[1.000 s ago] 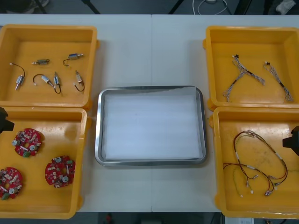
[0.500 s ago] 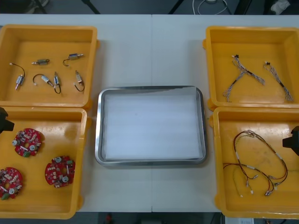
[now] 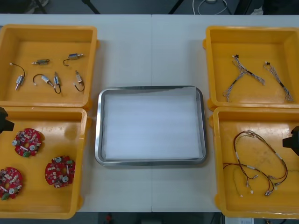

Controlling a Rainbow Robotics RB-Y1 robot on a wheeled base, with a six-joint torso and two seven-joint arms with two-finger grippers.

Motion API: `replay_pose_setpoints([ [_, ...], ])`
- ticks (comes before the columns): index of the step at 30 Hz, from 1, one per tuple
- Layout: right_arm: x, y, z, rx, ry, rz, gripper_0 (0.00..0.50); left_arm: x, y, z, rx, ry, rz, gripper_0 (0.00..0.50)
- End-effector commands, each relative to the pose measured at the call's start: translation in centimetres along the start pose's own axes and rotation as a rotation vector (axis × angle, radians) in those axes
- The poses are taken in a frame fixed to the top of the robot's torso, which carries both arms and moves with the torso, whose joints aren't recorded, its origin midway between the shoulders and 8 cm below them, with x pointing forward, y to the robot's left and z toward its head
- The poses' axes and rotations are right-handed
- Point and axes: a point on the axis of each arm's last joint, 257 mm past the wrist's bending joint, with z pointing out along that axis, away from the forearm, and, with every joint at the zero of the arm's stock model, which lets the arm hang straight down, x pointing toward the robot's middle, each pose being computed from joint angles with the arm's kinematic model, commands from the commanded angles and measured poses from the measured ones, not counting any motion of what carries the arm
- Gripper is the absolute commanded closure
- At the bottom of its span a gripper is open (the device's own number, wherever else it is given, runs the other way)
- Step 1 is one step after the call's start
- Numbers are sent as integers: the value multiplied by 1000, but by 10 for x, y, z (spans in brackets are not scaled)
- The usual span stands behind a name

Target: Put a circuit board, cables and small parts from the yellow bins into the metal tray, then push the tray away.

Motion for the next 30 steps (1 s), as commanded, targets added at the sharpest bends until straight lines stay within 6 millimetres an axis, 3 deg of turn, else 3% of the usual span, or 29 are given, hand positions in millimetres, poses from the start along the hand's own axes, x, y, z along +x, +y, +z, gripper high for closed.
replay_pose_setpoints([
  [1,-1,-13,-10,39,-15,20,0,-3,17,-13,-60,-17,76,0],
  [30,-1,-13,-10,39,-15,20,0,-3,17,-13,-60,-17,76,0],
])
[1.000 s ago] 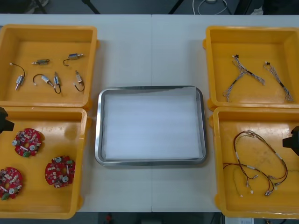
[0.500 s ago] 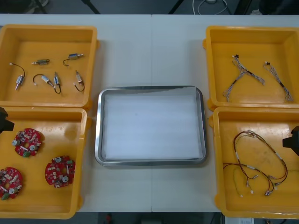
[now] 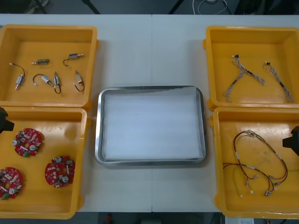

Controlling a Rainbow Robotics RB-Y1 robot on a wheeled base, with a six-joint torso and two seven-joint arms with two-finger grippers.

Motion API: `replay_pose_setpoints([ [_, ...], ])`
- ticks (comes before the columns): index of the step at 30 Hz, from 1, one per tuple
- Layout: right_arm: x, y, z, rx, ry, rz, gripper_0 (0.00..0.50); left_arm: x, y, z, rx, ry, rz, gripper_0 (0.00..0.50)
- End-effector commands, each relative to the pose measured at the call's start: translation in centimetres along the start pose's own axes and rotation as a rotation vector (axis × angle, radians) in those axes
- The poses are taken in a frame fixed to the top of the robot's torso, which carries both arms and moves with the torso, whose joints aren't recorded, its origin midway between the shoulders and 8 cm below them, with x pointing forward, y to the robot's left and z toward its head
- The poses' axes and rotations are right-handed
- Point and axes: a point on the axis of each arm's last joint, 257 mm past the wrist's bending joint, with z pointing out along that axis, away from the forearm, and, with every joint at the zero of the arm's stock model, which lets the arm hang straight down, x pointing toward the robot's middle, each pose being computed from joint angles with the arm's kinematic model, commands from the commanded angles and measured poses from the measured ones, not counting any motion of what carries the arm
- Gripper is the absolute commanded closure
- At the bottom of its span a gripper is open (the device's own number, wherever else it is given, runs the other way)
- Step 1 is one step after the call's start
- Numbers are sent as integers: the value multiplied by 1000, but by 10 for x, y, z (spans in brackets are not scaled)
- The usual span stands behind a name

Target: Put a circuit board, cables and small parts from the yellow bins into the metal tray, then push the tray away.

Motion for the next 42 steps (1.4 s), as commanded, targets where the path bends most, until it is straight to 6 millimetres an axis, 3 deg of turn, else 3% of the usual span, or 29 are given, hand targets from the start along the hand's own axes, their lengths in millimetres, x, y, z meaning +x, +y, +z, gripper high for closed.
replay_pose_setpoints([
  [1,-1,-13,-10,39,-15,20,0,-3,17,-13,-60,-17,76,0],
  [20,-1,-13,-10,39,-15,20,0,-3,17,-13,-60,-17,76,0],
  [21,-1,-13,-10,39,-15,20,0,11,10,1,-24,24,55,0],
  [24,-1,-13,-10,39,-15,20,0,8,9,0,-17,15,53,0],
  [29,-18,-13,-18,55,-45,-22,0,4,8,-5,-6,1,55,0],
  [42,6,-19,-7,83,27,-90,0,19,28,-9,-10,8,95,0],
])
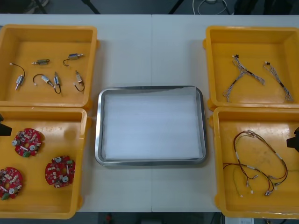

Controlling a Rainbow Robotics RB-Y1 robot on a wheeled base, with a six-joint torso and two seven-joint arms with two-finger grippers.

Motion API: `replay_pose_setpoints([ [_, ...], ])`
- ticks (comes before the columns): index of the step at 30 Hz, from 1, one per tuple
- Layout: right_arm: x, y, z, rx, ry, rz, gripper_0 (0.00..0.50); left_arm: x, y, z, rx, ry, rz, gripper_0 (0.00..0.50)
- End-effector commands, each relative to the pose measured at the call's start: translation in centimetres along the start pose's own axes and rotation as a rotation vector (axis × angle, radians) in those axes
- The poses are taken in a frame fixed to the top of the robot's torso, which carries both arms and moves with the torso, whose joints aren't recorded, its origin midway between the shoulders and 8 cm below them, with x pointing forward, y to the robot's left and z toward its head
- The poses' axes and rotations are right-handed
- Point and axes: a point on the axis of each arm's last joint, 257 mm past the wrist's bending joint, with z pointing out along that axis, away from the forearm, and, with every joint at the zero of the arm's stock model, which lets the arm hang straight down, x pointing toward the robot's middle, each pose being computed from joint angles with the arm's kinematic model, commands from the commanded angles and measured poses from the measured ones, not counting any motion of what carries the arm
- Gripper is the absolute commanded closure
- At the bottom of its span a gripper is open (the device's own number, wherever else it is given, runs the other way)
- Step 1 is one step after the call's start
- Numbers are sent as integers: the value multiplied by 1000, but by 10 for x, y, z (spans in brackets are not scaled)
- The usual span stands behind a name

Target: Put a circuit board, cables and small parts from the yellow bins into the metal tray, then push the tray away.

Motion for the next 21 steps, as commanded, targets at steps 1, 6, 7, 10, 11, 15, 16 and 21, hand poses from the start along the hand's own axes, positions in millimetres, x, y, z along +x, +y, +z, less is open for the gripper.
replay_pose_setpoints([
  [1,12,-13,-1,48,37,-88,0,6,30,-6,-73,-7,114,0],
  [6,23,-30,13,44,83,-184,0,10,37,-1,-79,-19,123,0],
  [7,23,-34,16,43,78,-206,0,13,38,1,-79,-19,123,0],
  [10,20,-44,25,39,64,-250,0,20,42,6,-78,-20,122,0],
  [11,18,-46,28,35,58,-267,0,23,43,9,-74,-22,121,0],
  [15,16,-52,38,15,50,-316,0,35,41,17,-48,-17,118,0],
  [16,16,-52,41,0,49,-328,0,39,40,20,-39,-13,116,0],
  [21,18,-56,63,-74,53,-345,0,62,36,36,-15,10,119,0],
])
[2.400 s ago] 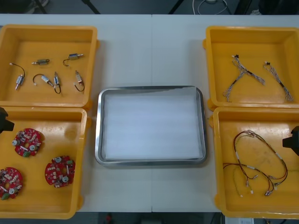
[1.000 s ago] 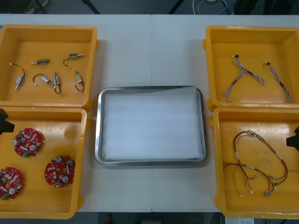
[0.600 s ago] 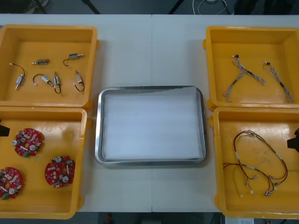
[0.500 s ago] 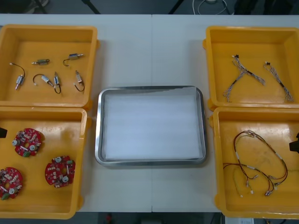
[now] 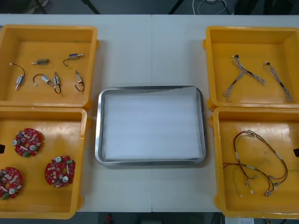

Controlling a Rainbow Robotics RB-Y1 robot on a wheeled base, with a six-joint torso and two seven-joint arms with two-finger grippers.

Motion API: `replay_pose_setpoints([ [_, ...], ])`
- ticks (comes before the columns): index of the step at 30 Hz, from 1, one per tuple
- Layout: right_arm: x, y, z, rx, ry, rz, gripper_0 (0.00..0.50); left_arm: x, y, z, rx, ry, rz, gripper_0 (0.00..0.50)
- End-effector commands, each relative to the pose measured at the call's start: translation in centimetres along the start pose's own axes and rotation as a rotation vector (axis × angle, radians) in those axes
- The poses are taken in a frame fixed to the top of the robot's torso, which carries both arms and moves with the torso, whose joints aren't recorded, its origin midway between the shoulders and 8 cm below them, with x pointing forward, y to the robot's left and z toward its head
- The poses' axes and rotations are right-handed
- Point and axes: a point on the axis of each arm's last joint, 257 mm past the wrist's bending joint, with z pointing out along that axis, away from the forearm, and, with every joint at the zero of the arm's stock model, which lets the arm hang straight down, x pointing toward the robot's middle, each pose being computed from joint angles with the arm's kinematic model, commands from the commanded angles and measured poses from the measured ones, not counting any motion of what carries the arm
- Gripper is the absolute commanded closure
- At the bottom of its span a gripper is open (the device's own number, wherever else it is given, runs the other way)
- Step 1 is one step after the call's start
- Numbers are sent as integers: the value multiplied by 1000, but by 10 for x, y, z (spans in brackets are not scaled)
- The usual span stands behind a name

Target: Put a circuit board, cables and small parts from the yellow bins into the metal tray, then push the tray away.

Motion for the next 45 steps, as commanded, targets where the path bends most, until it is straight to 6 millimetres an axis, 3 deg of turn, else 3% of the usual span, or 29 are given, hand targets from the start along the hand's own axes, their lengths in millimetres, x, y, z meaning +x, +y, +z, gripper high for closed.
replay_pose_setpoints([
  [1,12,-7,18,-35,27,-34,0,25,6,9,-10,44,129,0],
  [9,12,-12,54,-38,-4,-114,0,60,5,29,0,136,148,0],
  [24,22,-13,95,-33,-25,-173,0,93,5,56,14,206,158,0],
  [39,43,-16,104,-8,24,-218,0,103,8,82,25,205,136,0],
  [41,44,-16,104,-10,27,-222,140,102,7,83,26,205,137,0],
  [42,45,-15,105,-13,28,-224,334,102,6,84,28,205,137,0],
  [43,46,-14,105,-15,29,-224,489,102,5,84,27,205,141,0],
  [45,45,-13,105,-17,28,-224,500,102,5,86,28,205,137,0],
])
